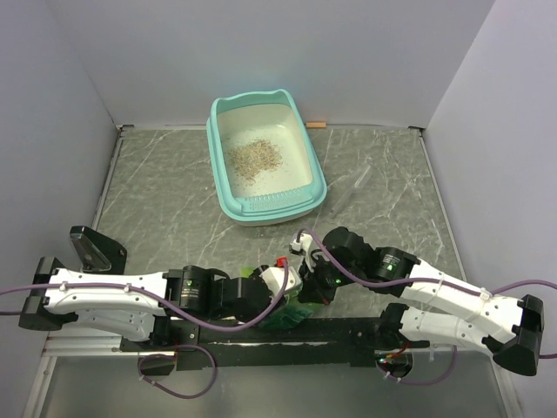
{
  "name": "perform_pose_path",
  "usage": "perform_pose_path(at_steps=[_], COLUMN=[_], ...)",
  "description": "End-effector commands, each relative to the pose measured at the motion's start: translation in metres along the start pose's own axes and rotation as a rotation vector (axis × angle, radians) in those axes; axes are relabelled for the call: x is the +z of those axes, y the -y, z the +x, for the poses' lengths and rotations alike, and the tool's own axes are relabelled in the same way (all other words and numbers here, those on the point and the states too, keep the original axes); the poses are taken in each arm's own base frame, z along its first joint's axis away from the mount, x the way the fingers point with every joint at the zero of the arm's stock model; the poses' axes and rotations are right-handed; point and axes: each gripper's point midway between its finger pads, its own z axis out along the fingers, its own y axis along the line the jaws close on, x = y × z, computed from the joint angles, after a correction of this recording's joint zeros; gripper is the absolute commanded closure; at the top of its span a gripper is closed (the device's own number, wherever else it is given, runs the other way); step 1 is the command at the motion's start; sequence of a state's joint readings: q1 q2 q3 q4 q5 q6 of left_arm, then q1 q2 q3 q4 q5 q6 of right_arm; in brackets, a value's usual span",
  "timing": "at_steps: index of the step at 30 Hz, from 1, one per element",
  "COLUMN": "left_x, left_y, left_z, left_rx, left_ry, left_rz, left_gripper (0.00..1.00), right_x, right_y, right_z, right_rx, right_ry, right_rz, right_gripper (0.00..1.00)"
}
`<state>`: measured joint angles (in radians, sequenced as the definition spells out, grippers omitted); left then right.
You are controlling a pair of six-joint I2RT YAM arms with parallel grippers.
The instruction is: Fill the litter box with clean litter
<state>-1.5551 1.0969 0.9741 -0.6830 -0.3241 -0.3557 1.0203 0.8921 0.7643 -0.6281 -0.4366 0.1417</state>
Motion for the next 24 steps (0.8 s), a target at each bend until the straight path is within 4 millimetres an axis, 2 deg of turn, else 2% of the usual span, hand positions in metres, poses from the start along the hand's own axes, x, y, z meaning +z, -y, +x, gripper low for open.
perform_pose_path(at_steps=[1, 2, 3, 6, 7, 8, 9, 12, 13, 17, 21, 23, 24], left_x=[0.005, 0.008, 0.009, 0.013, 0.014, 0.013, 0.012, 0.003, -0.004, -0.024, -0.047, -0.061, -0.065], left_y=[0.005, 0.004, 0.002, -0.006, -0.013, -0.017, -0.027, -0.055, -0.059, -0.079, -0.089, -0.087, -0.085], left_z=[0.02, 0.02, 0.02, 0.02, 0.019, 0.016, 0.012, -0.005, -0.012, -0.041, -0.078, -0.092, -0.094], left_rx=[0.05, 0.058, 0.066, 0.1, 0.119, 0.124, 0.121, 0.124, 0.128, 0.168, 0.255, 0.287, 0.331], left_ry=[-0.056, -0.063, -0.065, -0.075, -0.072, -0.073, -0.072, -0.035, 0.006, 0.142, 0.287, 0.33, 0.328], left_rz=[0.026, 0.018, 0.008, -0.035, -0.07, -0.089, -0.121, -0.177, -0.182, -0.25, -0.263, -0.248, -0.234], left_gripper=[0.6, 0.88, 0.99, 0.99, 0.99, 0.99, 0.99, 0.99, 0.99, 0.99, 0.99, 0.99, 0.99], right_x=[-0.005, -0.005, -0.005, -0.006, -0.006, -0.007, -0.006, -0.014, -0.021, -0.045, -0.064, -0.078, -0.08], right_y=[-0.006, -0.006, -0.005, -0.004, -0.004, -0.002, 0.001, 0.016, 0.018, 0.04, 0.056, 0.051, 0.045], right_z=[-0.004, -0.003, -0.003, -0.002, -0.005, -0.009, -0.013, -0.038, -0.053, -0.092, -0.125, -0.141, -0.144], right_rx=[0.013, 0.011, 0.011, 0.002, -0.004, -0.012, -0.015, -0.056, -0.091, -0.152, -0.252, -0.318, -0.397], right_ry=[0.021, 0.019, 0.016, 0.005, 0.01, 0.024, 0.028, 0.077, 0.115, 0.221, 0.298, 0.361, 0.371], right_rz=[-0.025, -0.026, -0.024, -0.021, -0.013, -0.004, 0.014, 0.099, 0.119, 0.249, 0.351, 0.351, 0.33], right_gripper=[1.0, 1.0, 1.0, 1.0, 0.96, 0.88, 0.69, 0.49, 0.46, 0.37, 0.34, 0.33, 0.26])
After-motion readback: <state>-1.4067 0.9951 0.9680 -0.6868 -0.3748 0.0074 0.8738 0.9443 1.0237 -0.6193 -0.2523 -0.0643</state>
